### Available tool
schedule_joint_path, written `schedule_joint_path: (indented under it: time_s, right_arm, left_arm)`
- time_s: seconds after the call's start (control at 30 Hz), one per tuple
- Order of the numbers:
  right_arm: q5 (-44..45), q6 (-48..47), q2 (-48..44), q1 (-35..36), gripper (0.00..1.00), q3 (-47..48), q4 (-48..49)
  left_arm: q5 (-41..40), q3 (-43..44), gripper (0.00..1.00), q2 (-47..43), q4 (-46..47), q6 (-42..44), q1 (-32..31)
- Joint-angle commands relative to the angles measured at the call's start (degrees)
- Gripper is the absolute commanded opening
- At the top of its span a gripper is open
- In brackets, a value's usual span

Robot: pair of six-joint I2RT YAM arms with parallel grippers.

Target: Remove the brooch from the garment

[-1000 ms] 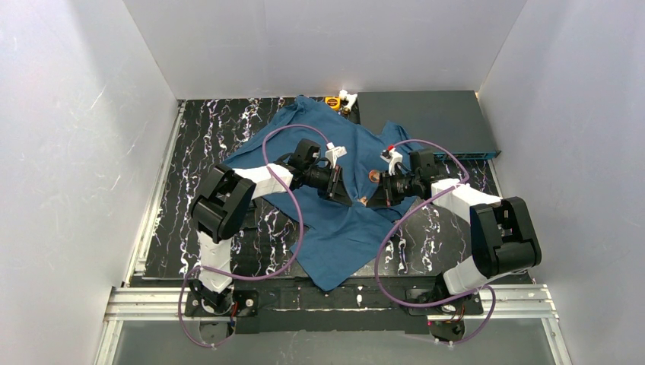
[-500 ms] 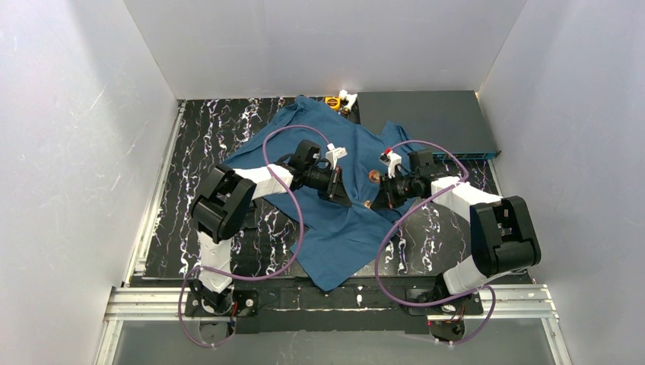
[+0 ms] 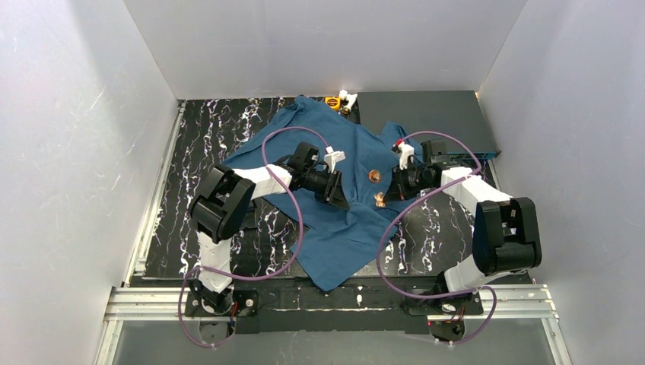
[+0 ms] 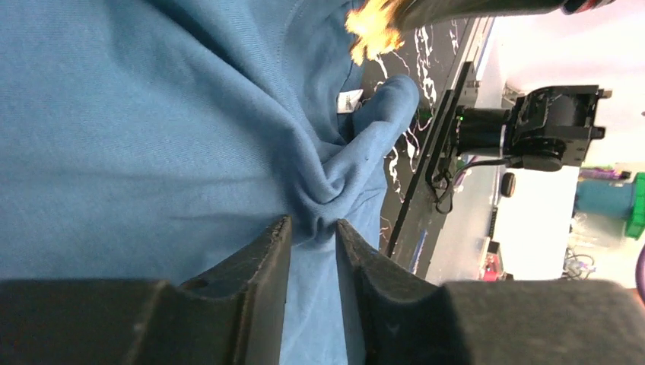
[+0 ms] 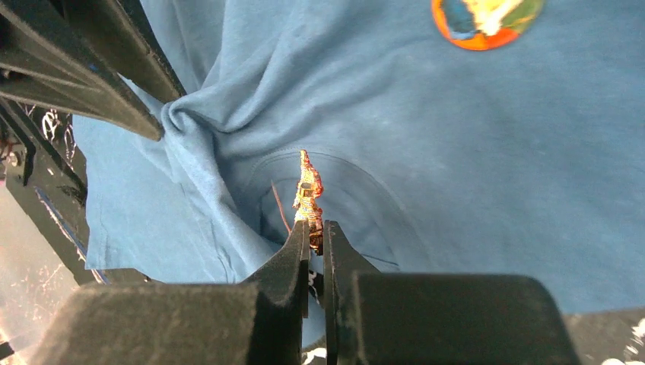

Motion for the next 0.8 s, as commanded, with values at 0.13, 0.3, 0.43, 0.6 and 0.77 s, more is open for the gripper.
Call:
schedule_joint_path:
  time_s: [0.13, 0.3, 0.43, 0.6, 0.77]
  right_arm:
    - [-5.46, -2.68, -0.51, -3.87, 0.01, 8.68, -8.92]
    - [-10.35, 1.99, -0.99, -4.2, 0.01, 13.15, -9.79]
    - [-16.47, 10.59, -1.43, -4.2, 0.01, 15.21, -7.94]
    - [-24.33, 27.0, -3.04, -4.12, 0.01, 13.73, 2.21]
    - [-29.28, 37.29, -5.29, -2.86, 0.01, 12.27, 11.5]
  left_arm:
    - [-0.15, 2.86, 0.61, -5.53, -5.37, 3.61, 0.45]
    - [-0.28, 4.61, 0.84, -9.46, -9.15, 5.57, 0.75]
    - [0.64, 7.49, 0.98, -13.04, -15.02, 6.67, 2.34]
    - [-3.6, 10.4, 0.98, -18.41, -23.65, 4.24, 4.71]
    - [3.71, 4.13, 0.98, -25.74, -12.47, -5.44, 8.26]
